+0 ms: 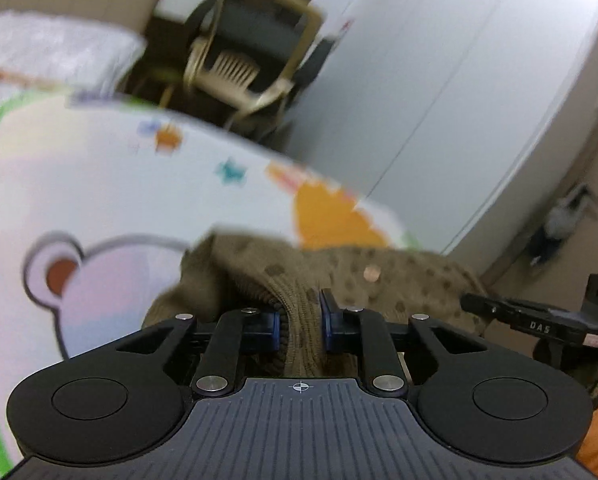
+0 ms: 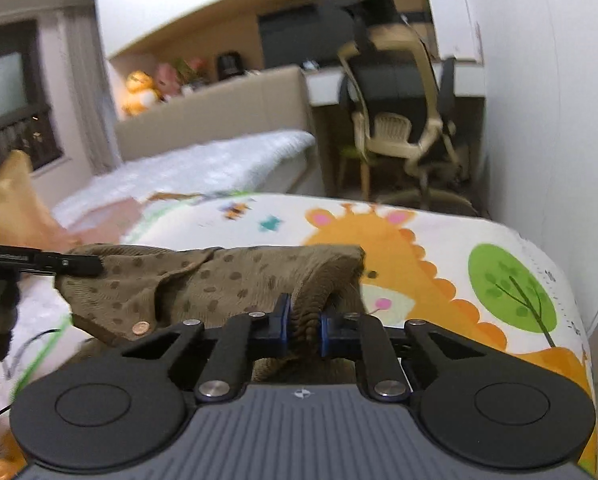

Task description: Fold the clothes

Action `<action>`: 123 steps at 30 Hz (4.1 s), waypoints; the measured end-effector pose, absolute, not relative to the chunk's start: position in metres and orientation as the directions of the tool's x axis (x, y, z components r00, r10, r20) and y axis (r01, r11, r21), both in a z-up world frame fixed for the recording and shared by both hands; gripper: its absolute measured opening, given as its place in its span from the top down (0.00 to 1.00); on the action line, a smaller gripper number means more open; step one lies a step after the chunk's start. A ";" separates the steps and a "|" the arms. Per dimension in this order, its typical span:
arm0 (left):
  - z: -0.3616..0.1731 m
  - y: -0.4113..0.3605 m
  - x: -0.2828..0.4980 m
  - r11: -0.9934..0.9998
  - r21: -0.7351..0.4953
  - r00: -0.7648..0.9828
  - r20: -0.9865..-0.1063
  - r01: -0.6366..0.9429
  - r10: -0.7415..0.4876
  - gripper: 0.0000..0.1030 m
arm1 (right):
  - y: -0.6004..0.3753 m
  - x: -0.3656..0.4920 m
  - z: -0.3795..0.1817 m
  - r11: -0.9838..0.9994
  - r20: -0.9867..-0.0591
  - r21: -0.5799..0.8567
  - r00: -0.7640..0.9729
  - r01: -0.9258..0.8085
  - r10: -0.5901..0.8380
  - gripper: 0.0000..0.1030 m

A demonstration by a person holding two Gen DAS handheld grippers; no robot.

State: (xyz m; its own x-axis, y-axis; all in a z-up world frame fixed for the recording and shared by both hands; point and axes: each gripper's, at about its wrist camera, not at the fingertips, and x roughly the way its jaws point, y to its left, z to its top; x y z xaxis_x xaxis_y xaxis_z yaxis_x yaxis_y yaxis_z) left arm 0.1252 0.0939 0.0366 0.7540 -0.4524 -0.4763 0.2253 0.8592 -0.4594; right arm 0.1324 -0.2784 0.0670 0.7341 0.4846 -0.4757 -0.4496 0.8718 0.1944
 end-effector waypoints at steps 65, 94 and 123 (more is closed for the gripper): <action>-0.017 0.078 0.201 0.862 -0.411 0.716 -0.501 0.297 -0.486 0.05 | -0.193 0.270 -0.010 0.878 -0.600 0.233 0.649 -0.417 0.467 0.00; -0.032 0.062 0.160 0.891 -0.313 0.725 -0.521 0.327 -0.450 0.00 | -0.193 0.200 -0.015 0.861 -0.655 0.010 0.647 -0.509 0.390 0.00; -0.033 0.069 0.137 0.879 -0.383 0.751 -0.481 0.284 -0.452 0.00 | -0.178 0.157 0.022 0.844 -0.612 -0.147 0.718 -0.517 0.333 0.00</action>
